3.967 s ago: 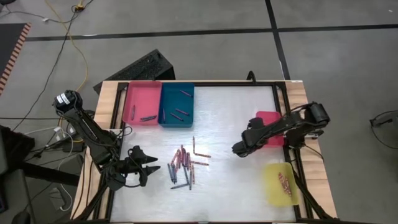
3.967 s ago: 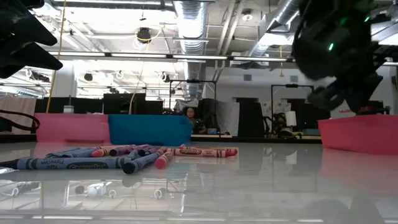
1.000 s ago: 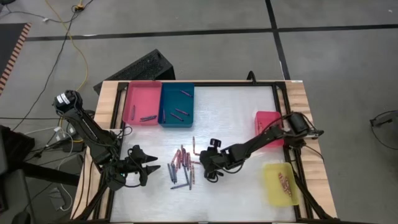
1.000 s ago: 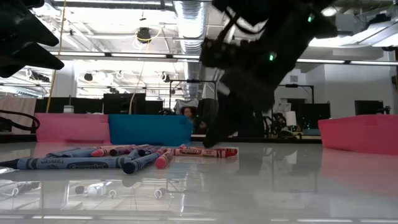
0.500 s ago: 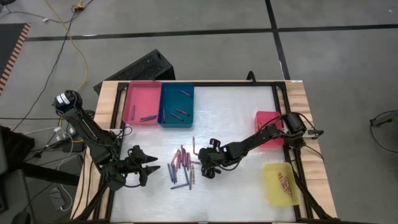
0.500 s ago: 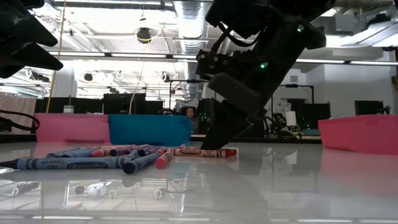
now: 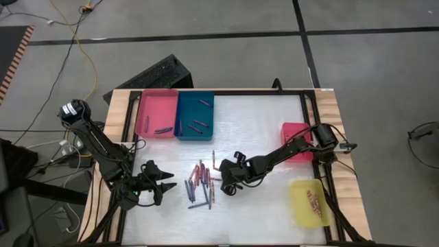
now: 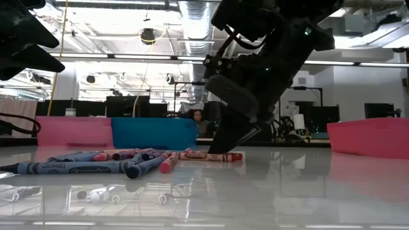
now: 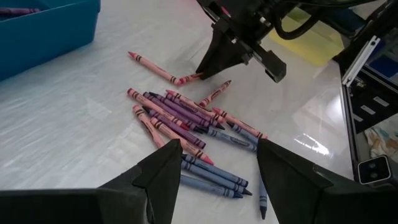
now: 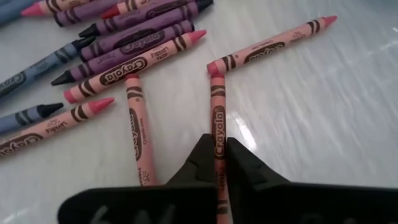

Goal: Sort crayons
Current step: Put the red crayon into the small red bin

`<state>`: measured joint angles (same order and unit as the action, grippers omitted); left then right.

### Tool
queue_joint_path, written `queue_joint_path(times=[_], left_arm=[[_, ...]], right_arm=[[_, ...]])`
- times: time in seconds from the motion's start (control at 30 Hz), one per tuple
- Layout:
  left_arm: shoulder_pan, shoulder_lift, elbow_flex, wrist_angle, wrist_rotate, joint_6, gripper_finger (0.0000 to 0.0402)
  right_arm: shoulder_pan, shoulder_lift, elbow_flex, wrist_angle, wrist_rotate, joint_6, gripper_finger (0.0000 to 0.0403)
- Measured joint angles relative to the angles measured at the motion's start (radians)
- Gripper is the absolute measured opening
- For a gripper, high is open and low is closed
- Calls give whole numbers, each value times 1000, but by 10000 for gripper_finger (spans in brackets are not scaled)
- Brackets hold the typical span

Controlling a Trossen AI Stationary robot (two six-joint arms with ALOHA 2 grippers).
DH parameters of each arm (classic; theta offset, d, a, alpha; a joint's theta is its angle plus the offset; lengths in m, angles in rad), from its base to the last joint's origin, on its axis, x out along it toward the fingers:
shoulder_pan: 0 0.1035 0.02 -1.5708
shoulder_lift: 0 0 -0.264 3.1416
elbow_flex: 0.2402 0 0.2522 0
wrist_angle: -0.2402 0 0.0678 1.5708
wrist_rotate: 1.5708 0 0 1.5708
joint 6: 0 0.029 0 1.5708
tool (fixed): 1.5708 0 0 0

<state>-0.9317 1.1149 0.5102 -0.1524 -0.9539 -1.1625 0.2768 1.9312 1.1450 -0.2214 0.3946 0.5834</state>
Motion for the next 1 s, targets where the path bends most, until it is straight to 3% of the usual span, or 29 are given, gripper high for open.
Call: queue_joint_path(times=[0.3, 0.43, 0.8, 1.0], left_arm=[[0, 0, 0, 0, 0, -1, 199], [0, 0, 0, 0, 1, -1, 199], [0, 0, 0, 0, 2, -1, 199], [0, 0, 0, 0, 2, -6, 199]], right_arm=[[9, -38, -4, -22, -3, 130, 16], [16, -99, -5, -73, 44, 221, 16], [54, -318, -3, -543, 251, 519, 16], [70, -383, -3, -886, 285, 776, 16]])
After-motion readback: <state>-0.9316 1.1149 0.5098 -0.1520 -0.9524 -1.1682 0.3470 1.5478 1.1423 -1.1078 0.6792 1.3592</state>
